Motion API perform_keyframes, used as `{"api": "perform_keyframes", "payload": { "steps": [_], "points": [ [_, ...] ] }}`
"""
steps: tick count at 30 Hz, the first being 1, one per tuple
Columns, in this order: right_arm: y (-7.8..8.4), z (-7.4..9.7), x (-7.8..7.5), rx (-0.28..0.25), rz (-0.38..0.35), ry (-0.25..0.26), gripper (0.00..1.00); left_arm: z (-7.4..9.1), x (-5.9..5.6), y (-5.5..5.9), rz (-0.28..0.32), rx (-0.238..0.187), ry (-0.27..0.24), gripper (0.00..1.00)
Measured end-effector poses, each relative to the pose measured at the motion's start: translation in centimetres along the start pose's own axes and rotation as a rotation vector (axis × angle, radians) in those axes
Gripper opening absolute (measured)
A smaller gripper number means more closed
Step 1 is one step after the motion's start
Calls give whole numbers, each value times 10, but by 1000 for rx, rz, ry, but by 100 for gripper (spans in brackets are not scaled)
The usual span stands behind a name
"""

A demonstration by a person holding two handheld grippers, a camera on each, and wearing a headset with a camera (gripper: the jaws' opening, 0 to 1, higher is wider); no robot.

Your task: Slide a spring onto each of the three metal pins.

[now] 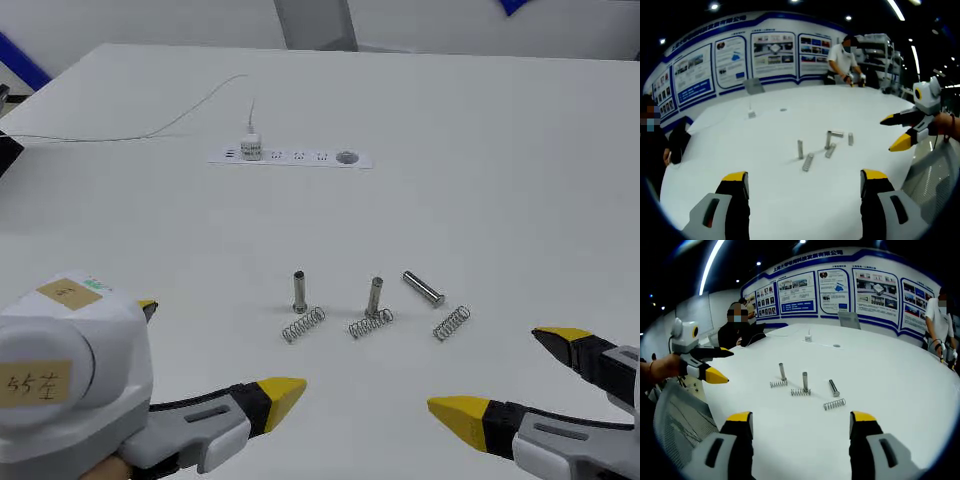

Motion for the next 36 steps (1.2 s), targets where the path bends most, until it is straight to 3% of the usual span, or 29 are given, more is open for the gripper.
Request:
{"api": "perform_keyframes", "payload": {
  "steps": [20, 36],
  "points": [
    [-4, -5, -17, 6, -54, 25, 67, -4, -3, -4, -1, -12, 17, 92],
    [-28, -30, -27, 42, 22, 13, 56, -11, -4, -2, 8, -13, 43, 90]
  ]
}}
Point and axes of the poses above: the centre of the closed fingertips' face, and the gripper's own axes: z roughly backward along the fingers, x roughly to its left, y roughly out of its underside, the point moved 5 cm from there along z, roughly backward along the fingers, and after that the axes turned 11 degrees about x, right-handed, at the moved point
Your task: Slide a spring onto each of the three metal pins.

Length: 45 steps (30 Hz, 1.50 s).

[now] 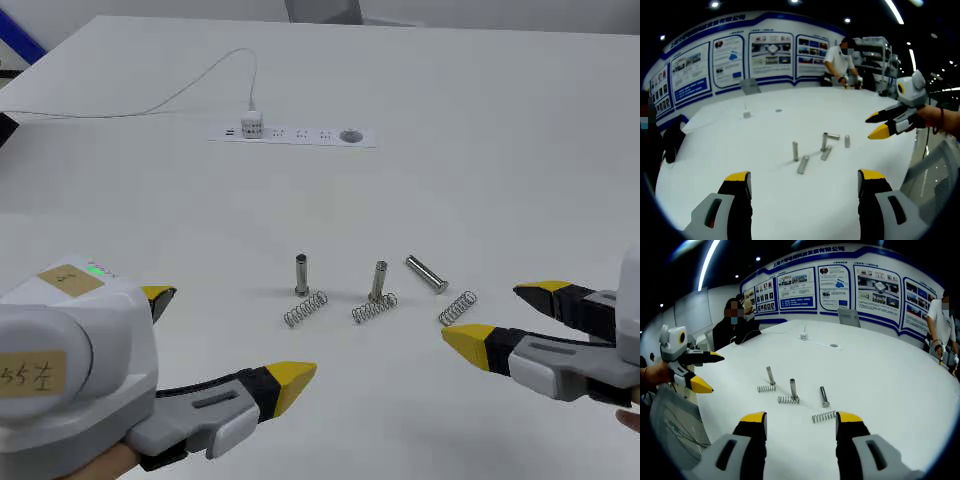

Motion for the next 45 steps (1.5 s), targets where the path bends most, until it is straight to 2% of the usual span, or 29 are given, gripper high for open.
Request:
{"api": "perform_keyframes", "payload": {
  "steps": [15, 23, 35, 45],
  "points": [
    [-23, -34, -22, 29, 47, 24, 44, -5, -2, -1, -15, -8, 12, 89],
    [-31, -52, -28, 39, 53, 10, 40, -8, -2, 0, -16, -9, 22, 89],
    [-39, -82, -36, 60, 83, 5, 32, -13, -2, -1, -19, -19, 29, 90],
    [-38, -110, -45, 83, 52, 11, 28, -17, -6, 0, -23, -16, 42, 90]
  ]
}}
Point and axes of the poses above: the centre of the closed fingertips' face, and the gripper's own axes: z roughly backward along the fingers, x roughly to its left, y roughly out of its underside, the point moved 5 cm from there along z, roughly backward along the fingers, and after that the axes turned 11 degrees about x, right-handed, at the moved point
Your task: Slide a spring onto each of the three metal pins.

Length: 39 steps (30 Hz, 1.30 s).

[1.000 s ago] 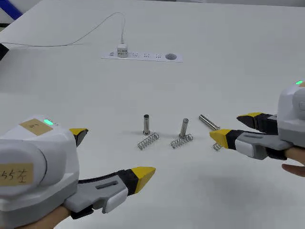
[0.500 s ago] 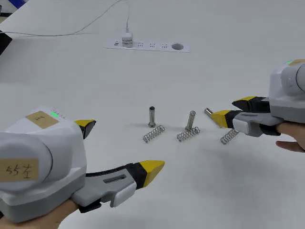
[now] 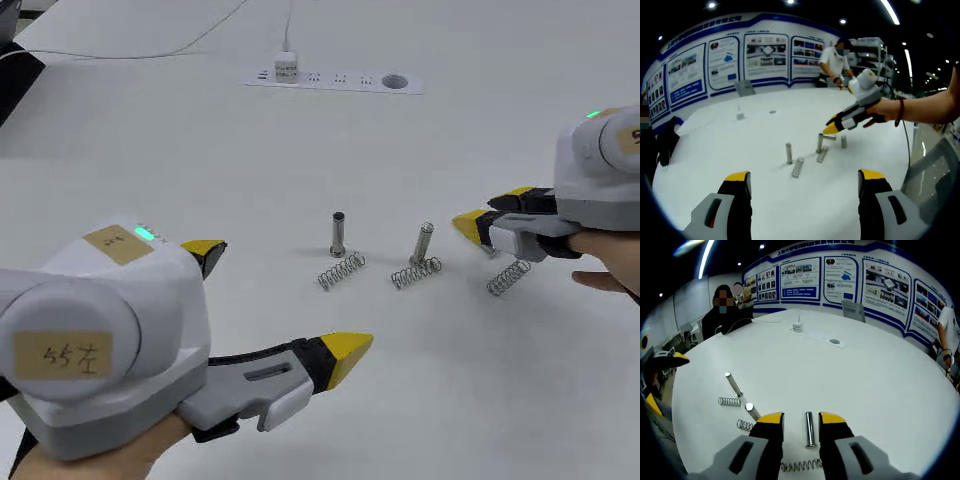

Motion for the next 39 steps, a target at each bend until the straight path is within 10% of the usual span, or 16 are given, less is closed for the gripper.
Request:
{"api": "perform_keyframes", "payload": {
  "steps": [16, 39],
  "points": [
    [10, -30, -9, 63, -20, -28, 20, -3, -2, 5, 5, 16, 9, 88],
    [8, -28, -10, 87, -34, -17, 9, 2, 2, 2, 5, -2, 8, 88]
  ]
}}
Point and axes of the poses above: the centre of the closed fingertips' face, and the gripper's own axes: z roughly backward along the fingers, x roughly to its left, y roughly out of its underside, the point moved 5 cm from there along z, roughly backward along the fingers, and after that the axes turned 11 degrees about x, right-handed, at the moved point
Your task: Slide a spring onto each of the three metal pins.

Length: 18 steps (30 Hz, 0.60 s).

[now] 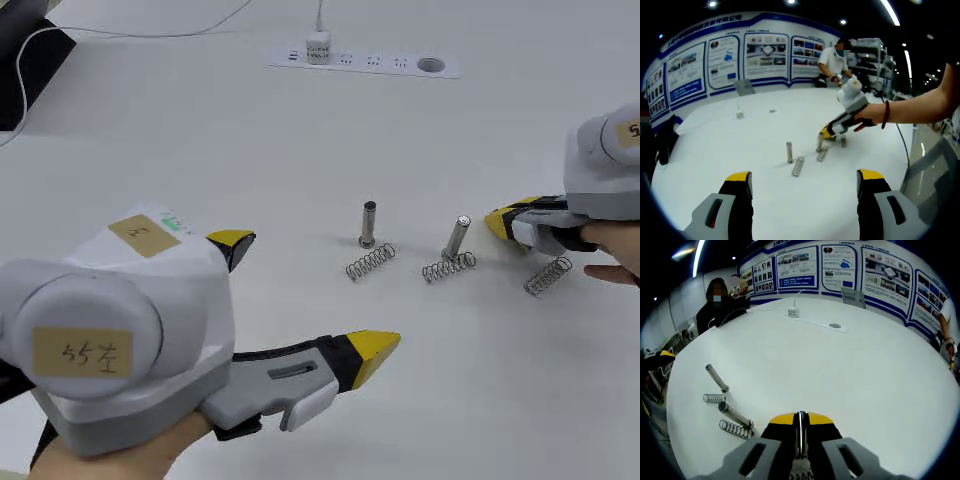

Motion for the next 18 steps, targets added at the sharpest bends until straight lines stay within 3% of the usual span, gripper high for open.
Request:
{"api": "perform_keyframes", "payload": {
  "steps": [15, 18],
  "points": [
    [-4, 30, -2, -40, -14, 4, 9, 1, -3, -11, -2, -29, 17, 85],
    [-3, 36, 0, -45, -11, 4, 9, 3, -4, -14, 30, -42, 30, 85]
  ]
}}
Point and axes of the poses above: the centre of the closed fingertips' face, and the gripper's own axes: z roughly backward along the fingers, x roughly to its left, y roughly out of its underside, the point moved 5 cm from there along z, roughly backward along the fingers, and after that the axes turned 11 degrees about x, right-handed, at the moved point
